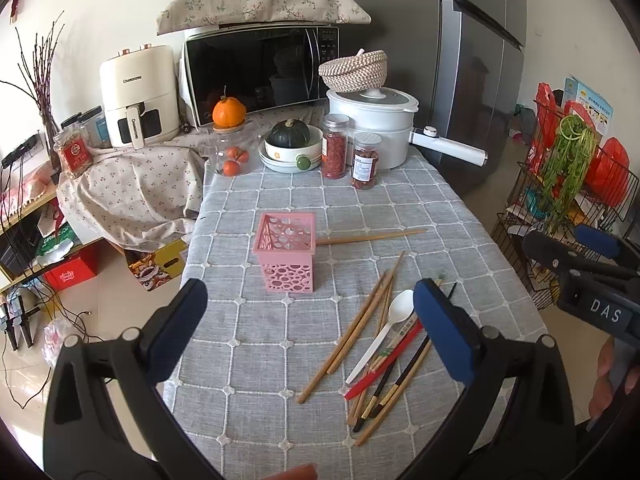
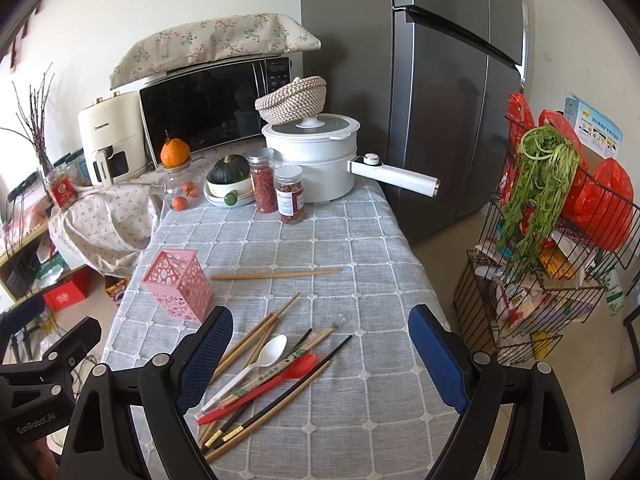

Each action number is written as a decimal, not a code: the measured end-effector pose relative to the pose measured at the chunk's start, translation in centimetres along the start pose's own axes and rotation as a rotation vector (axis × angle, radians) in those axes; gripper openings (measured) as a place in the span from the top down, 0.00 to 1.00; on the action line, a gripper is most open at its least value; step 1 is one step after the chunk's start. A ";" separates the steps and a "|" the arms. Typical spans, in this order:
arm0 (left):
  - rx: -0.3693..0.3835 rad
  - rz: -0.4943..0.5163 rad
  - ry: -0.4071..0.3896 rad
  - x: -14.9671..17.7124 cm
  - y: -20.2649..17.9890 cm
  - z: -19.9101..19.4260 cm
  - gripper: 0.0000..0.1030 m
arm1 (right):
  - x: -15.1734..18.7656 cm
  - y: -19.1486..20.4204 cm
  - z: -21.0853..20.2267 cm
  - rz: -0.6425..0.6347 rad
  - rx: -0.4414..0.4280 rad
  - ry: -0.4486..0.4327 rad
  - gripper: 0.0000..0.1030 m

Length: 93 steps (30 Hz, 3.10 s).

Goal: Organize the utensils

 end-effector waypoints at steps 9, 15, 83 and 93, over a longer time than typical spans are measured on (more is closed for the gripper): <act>0.002 0.003 0.009 0.1 -0.1 0.2 0.01 | -0.1 0.0 0.1 0.011 -0.009 0.003 0.12; 0.000 0.004 0.009 0.1 -0.1 0.3 0.01 | 0.0 0.0 0.1 0.012 -0.012 0.003 0.12; 0.097 0.160 0.163 1.6 -4.0 4.8 0.01 | 0.4 -1.6 3.5 0.091 -0.097 0.135 0.12; 0.313 0.123 0.466 3.9 -8.1 12.1 0.56 | 3.0 -4.3 9.1 0.263 -0.269 0.366 0.19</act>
Point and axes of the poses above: each gripper's, at about its wrist camera, not at the fingertips, and z roughly the way its jaws point, y to its left, x to its underside, the point moved 10 cm from there along z, roughly the way its jaws point, and after that the axes turned 8 degrees about y, right-handed, at the moved point
